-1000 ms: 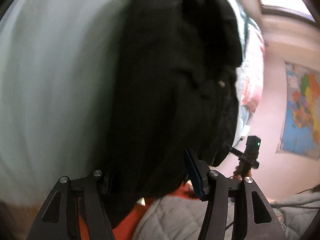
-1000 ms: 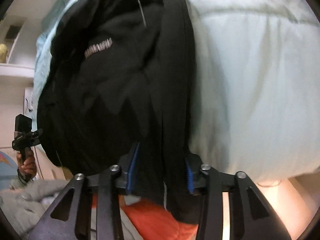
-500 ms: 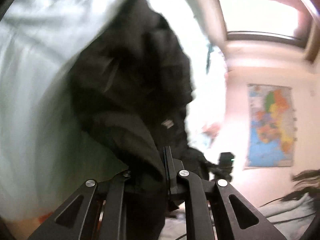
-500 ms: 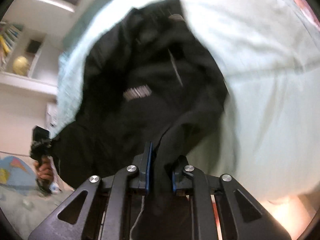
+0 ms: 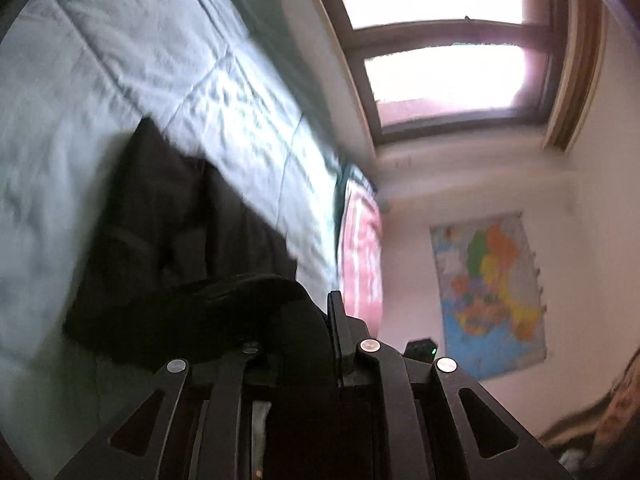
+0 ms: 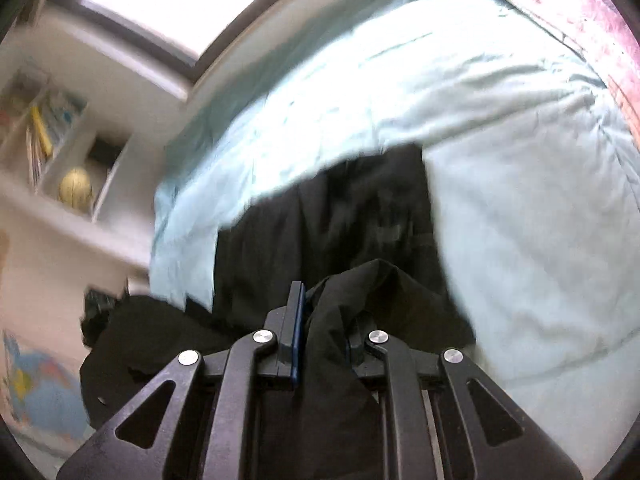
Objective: Fold large clothes
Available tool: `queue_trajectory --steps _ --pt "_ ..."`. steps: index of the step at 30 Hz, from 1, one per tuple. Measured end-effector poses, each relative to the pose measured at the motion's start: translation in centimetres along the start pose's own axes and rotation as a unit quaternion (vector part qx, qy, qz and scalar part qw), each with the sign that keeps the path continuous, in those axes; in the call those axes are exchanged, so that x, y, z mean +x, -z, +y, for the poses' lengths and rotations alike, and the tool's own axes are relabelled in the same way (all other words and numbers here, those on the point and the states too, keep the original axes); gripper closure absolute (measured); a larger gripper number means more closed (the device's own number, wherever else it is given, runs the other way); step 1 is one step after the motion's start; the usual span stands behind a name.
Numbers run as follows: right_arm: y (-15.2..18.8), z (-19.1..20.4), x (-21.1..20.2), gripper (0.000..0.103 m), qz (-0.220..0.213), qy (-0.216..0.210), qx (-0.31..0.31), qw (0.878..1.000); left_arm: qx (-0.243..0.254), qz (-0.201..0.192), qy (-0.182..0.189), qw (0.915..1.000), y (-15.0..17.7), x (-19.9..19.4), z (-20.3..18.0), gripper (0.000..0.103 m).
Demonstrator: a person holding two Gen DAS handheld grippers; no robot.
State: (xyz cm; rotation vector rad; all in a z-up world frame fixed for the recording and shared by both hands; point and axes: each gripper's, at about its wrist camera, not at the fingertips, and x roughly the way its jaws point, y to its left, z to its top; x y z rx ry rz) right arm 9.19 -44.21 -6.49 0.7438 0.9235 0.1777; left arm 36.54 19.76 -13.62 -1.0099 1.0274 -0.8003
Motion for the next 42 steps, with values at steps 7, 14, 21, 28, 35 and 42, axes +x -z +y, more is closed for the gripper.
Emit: queue_trajectory --steps 7,14,21,28,35,42 --pt "-7.0 -6.7 7.6 0.078 0.011 0.026 0.151 0.988 -0.117 -0.034 -0.1 0.9876 -5.2 4.5 8.7 0.077" --pt "-7.6 -12.1 16.8 0.07 0.081 0.055 0.238 0.966 -0.205 -0.025 -0.111 0.9722 -4.9 6.6 16.3 0.077" --pt "-8.8 -10.2 11.0 0.065 0.091 0.003 0.198 0.976 -0.073 0.006 -0.117 0.9905 -6.9 1.0 8.8 0.042" --pt "-10.2 -7.6 6.5 0.031 0.032 0.099 0.088 0.991 0.051 -0.022 -0.192 0.9798 -9.0 0.7 3.3 0.021" --pt "-12.9 -4.5 12.9 0.032 0.043 0.178 -0.051 0.982 0.1 0.026 -0.293 0.9504 -12.4 10.1 5.0 0.021" --pt "-15.6 -7.1 17.7 0.032 0.083 0.133 -0.082 0.984 0.081 0.076 -0.274 0.9554 -15.1 12.9 7.9 0.021"
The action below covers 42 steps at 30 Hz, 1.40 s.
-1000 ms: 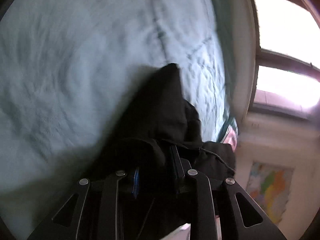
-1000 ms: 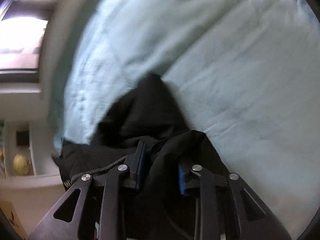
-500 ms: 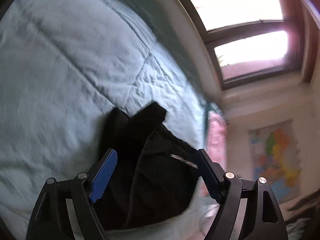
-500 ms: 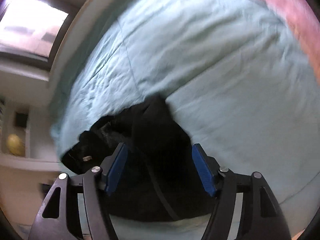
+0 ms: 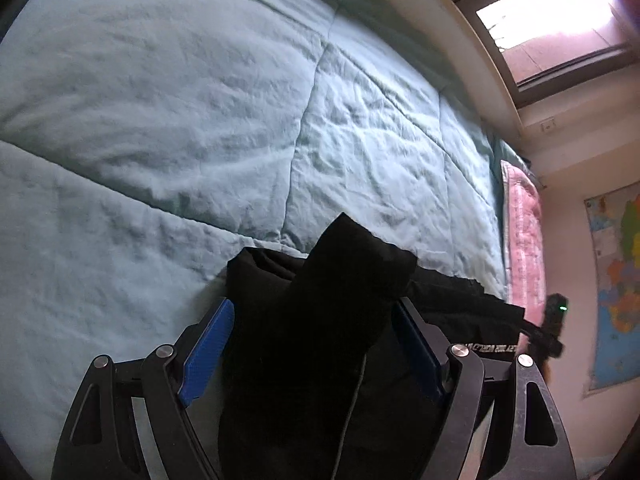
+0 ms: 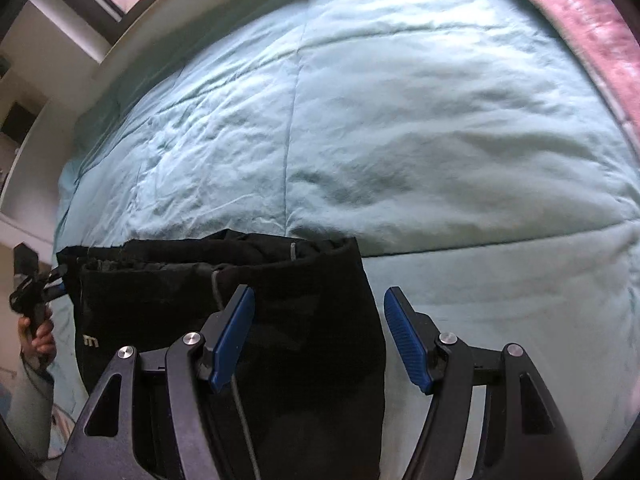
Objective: Fold large clothes
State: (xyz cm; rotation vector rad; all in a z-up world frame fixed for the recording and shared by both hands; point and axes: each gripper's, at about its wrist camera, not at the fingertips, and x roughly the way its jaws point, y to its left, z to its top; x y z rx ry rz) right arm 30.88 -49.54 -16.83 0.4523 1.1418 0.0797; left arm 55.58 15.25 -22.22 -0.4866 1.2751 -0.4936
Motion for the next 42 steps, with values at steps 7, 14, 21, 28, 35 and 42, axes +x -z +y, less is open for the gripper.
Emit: queue_trajectory --steps 7,14,21,28,35,42 --pt "-0.1 -0.8 4.1 0.069 0.022 -0.02 -0.001 1.0 0.014 0.01 0.024 0.9996 0.4 1.5 -0.5 0.083" --pt "0.8 3.2 -3.6 0.089 -0.077 0.074 -0.067 0.992 0.053 -0.066 -0.005 0.9964 1.9 -4.4 -4.2 0.093" --pt "-5.3 7.7 -3.5 0.089 -0.117 0.113 -0.11 0.981 0.017 -0.122 -0.056 0.9908 -1.1 -5.0 -4.0 0.093" --pt "-4.4 2.9 10.9 0.088 0.03 0.15 -0.041 0.987 -0.054 -0.011 -0.143 0.9881 -2.1 6.5 2.5 0.089" --pt "-4.9 1.9 8.8 0.074 0.024 0.137 -0.007 0.99 -0.04 -0.021 -0.109 0.993 -3.0 3.2 2.5 0.067" --pt "-1.9 5.4 -1.9 0.053 -0.049 0.107 -0.002 0.993 -0.026 -0.093 -0.112 0.9891 0.0 -6.5 1.5 0.041"
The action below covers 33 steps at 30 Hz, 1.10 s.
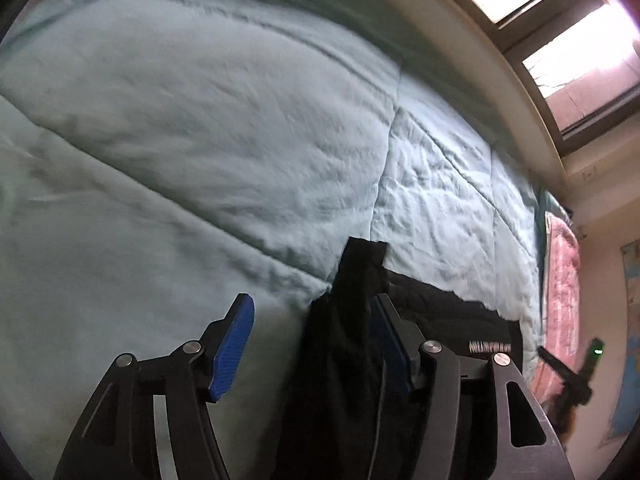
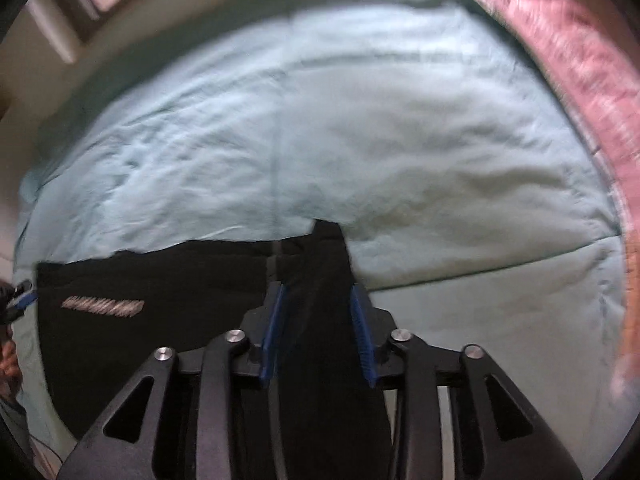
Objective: Fold large clothes
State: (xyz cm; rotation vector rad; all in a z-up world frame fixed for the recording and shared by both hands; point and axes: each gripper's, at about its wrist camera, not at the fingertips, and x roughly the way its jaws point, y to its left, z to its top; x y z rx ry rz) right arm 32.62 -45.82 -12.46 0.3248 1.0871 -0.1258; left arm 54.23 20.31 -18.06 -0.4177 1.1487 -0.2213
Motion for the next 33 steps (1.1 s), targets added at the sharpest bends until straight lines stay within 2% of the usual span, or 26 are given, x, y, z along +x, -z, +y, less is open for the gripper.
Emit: queue_trajectory --steps 2,5,8,10,13,15,16,17,18,21,24,27,30,33 --pt "1.9 2.3 -3.2 0.04 -0.018 -0.009 -0.029 0.999 0.029 -0.011 0.003 0.9995 1.4 -1.6 -1.9 0.041" --pt "4.2 6.1 -5.1 0.038 -0.021 -0.026 -0.066 0.997 0.08 0.0 0.039 0.9961 5.2 -2.4 -6.8 0.04" --pt "6.8 10.0 -5.0 0.038 -0.003 -0.05 -0.099 0.994 0.131 0.027 0.058 0.9893 9.7 -0.6 -11.8 0.04" --pt "8.2 11.8 -4.1 0.038 0.011 -0.062 -0.115 0.991 0.173 0.033 0.039 0.9836 12.3 0.8 -14.3 0.04" --pt "10.0 13.9 -1.9 0.038 0.036 -0.08 -0.122 0.989 0.2 0.064 0.022 0.9776 15.7 4.0 -16.1 0.041" --pt "11.3 15.0 0.3 0.038 0.051 -0.064 -0.142 0.987 0.213 0.069 -0.019 0.9745 17.4 6.2 -16.3 0.041" --pt "12.1 15.5 2.4 0.038 0.065 -0.031 -0.155 0.985 0.216 0.073 -0.03 0.9732 17.6 7.0 -16.1 0.041" --pt "12.7 15.6 3.7 0.038 0.075 -0.025 -0.153 0.985 0.218 0.079 -0.047 0.9716 17.9 8.3 -15.9 0.039" --pt "13.1 15.5 4.6 0.037 0.075 -0.025 -0.149 0.986 0.215 0.08 -0.059 0.9717 17.9 9.4 -15.7 0.039" --pt "13.9 15.6 5.8 0.037 0.06 -0.018 -0.153 0.986 0.19 0.08 -0.065 0.9763 17.3 10.7 -15.2 0.038" --pt "13.9 15.6 5.6 0.037 0.061 -0.017 -0.144 0.987 0.202 0.078 -0.07 0.9738 17.1 10.6 -15.7 0.037" --pt "12.5 15.5 4.0 0.036 0.087 -0.035 -0.131 0.987 0.205 0.081 -0.052 0.9741 16.1 8.7 -16.3 0.037" --pt "9.8 15.7 1.3 0.036 0.044 -0.054 -0.133 0.989 0.212 0.039 -0.018 0.9763 13.2 6.1 -17.6 0.037" --pt "7.0 15.9 0.8 0.036 0.017 -0.047 -0.129 0.99 0.207 0.032 0.01 0.9778 10.4 6.2 -18.5 0.037"
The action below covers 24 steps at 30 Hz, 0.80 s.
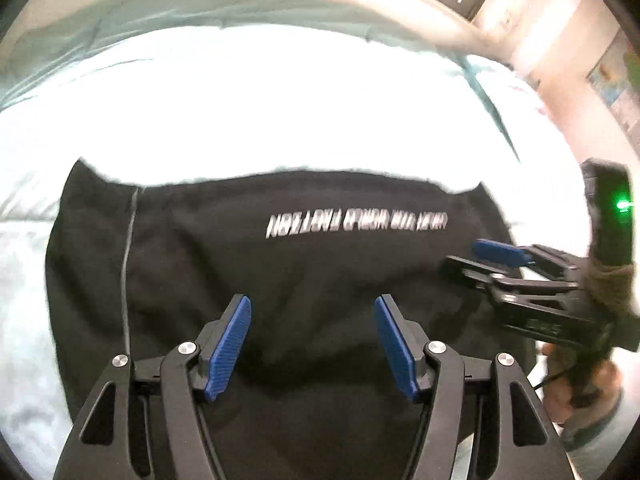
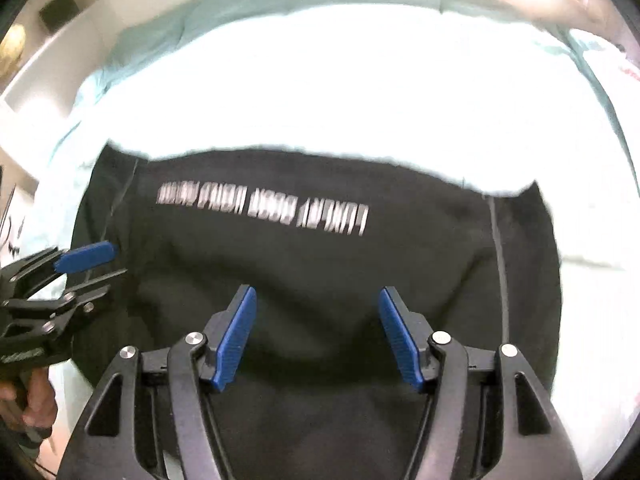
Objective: Fold large clothes
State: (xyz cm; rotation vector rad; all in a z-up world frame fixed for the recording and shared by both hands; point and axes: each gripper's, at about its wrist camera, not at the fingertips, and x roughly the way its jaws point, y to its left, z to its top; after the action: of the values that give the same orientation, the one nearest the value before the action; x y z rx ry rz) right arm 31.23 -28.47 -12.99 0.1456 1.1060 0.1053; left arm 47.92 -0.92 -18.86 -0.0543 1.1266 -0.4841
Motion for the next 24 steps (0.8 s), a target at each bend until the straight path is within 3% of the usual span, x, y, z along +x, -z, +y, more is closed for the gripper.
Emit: queue_trajectory --steps 2,5,9,12,18,21,24 --pt "-1.5 -0.5 1.2 0.036 0.0 0.011 0.011 1.0 -0.007 0.018 -0.002 0.9998 -1.1 2.0 0.6 0.037" --pt "-1.9 -1.6 5.3 0.036 0.044 0.018 0.027 0.998 -0.026 0.078 -0.043 0.9957 -1.0 6.7 2.9 0.037" --pt "-0.7 -1.7 7.9 0.034 0.053 0.035 0.021 0.998 -0.02 0.086 -0.06 0.9943 -0.9 8.8 3.6 0.034" --pt "-0.4 -1.6 7.4 0.033 0.051 0.032 0.028 0.998 -0.017 0.077 -0.047 0.9957 -0.9 7.5 3.8 0.034" --pt "0.9 -2.3 0.0 0.034 0.006 -0.048 0.014 0.999 0.023 0.03 -0.002 0.9993 2.1 -1.3 3.6 0.034" --pt "3.5 -1.2 -3.4 0.034 0.004 -0.067 -0.015 0.998 0.045 0.045 0.025 0.9977 4.7 -3.4 1.9 0.034" --pt "6.1 0.4 -4.7 0.034 0.017 -0.063 -0.045 0.997 0.055 0.067 0.018 0.9961 8.4 -4.1 1.6 0.034"
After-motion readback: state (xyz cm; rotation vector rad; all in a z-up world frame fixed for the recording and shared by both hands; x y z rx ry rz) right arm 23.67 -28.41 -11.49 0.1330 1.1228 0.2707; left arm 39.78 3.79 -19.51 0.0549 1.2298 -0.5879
